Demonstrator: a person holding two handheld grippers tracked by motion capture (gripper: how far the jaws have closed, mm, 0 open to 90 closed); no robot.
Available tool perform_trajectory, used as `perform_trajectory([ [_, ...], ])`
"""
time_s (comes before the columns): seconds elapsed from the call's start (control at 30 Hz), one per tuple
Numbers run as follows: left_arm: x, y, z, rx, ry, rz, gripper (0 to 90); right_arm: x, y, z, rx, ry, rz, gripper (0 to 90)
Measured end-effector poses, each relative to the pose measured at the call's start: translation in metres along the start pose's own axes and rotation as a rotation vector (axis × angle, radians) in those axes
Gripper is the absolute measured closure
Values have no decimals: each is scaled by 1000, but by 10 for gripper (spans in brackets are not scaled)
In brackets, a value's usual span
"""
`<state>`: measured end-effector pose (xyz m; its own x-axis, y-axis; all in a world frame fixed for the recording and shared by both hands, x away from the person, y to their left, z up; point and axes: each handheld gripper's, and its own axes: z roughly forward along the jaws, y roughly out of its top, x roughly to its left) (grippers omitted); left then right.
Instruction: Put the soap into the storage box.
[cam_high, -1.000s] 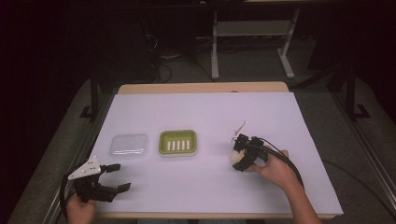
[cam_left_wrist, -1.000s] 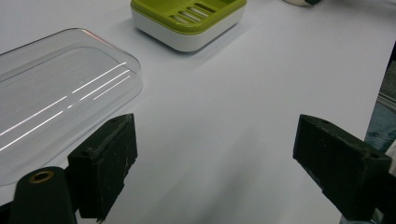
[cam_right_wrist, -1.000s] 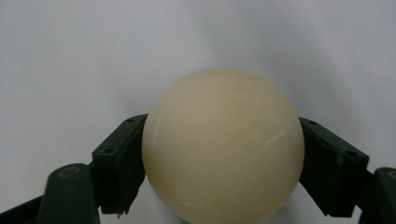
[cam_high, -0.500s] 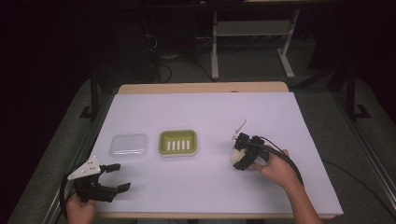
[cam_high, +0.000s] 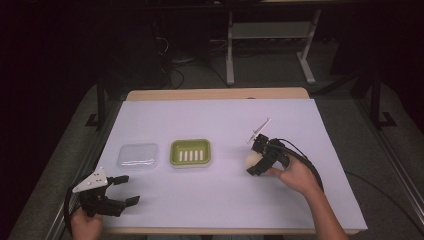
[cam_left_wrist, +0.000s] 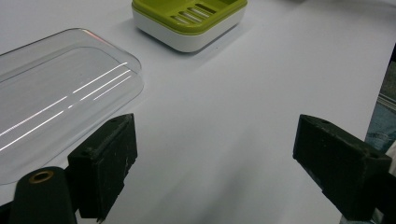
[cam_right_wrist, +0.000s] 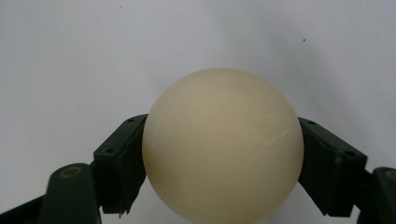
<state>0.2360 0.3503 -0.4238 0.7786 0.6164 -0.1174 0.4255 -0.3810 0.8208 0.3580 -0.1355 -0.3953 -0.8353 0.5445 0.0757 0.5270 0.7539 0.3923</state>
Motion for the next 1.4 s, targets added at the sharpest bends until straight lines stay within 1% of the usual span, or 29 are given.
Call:
perform_trajectory([
  [0.3, 0, 0, 0, -7, 1, -1, 129, 4, 20, -7, -1, -7, -35, 233],
  [0.43, 0, 0, 0, -4, 0, 5, 129, 4, 27, -11, -5, 6, -38, 233],
  [0.53, 0, 0, -1, -1, 0, 8, 129, 3, 32, -13, -6, 2, -43, 233],
  [0.67, 0, 0, -1, -3, 0, 6, 129, 3, 40, -14, 0, 5, -51, 233],
  [0.83, 0, 0, -1, -5, 0, 2, 129, 4, 51, -15, -7, 12, -66, 233],
  [0.87, 0, 0, -1, -5, 1, 2, 129, 4, 53, -15, -8, 20, -63, 233],
  [0.97, 0, 0, -1, -4, 0, -1, 129, 5, 60, -15, 0, 16, -79, 233],
  [1.4, 0, 0, -2, -9, 0, 7, 129, 12, 87, -15, -3, 24, -113, 233],
])
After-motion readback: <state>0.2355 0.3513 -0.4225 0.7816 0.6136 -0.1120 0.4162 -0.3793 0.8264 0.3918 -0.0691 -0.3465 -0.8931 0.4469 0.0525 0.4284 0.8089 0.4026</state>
